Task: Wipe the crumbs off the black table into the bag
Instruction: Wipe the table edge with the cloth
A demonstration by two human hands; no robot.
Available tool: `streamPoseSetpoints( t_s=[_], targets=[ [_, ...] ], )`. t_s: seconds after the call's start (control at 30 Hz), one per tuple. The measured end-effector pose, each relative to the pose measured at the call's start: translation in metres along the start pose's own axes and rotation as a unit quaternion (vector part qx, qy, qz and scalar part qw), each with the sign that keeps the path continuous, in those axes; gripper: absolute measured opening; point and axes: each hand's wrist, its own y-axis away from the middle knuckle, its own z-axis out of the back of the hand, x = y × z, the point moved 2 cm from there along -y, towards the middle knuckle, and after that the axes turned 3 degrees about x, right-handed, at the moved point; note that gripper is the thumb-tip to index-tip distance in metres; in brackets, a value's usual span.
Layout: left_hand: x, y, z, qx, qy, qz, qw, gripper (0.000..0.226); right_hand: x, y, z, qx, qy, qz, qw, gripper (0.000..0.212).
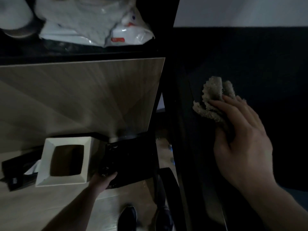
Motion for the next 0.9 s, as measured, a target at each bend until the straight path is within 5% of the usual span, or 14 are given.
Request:
streamPoseSetpoints(
  t_s=[0.07,0.23,0.3,0.4,0.53,0.83,0.9],
  targets=[
    [0.016,-0.007,0.01,0.021,0.06,0.002,0.998,0.13,0.001,0.0,0.0,0.004,0.008,-0.001,1.0,0.054],
    [-0.018,0.083,0.028,-0.023,0.035,0.028,0.999,0.057,0.003,0.005,-0.001,0.002,0.024,-0.011,1.0,0.054],
    [-0.025,0.11,0.033,-0.023,-0.044,-0.022,0.999,0.063,0.007,0.014,0.0,0.007,0.023,-0.015,1.0,0.054],
    [-0.047,0.177,0.036,0.004,-0.11,-0.12,0.987,0.034,0.015,0.047,0.006,0.028,0.016,-0.025,0.999,0.056],
    [-0.069,0.261,0.044,0.053,-0.14,-0.24,0.959,0.052,0.026,0.112,0.024,0.074,-0.02,-0.062,0.995,0.06],
    [-0.139,0.452,0.036,0.12,-0.249,-0.405,0.872,0.035,0.027,0.226,0.104,0.205,-0.092,-0.18,0.958,0.058],
    [-0.154,0.485,0.019,0.136,-0.264,-0.429,0.853,0.035,0.023,0.235,0.132,0.186,-0.141,-0.215,0.948,0.063]
  ],
)
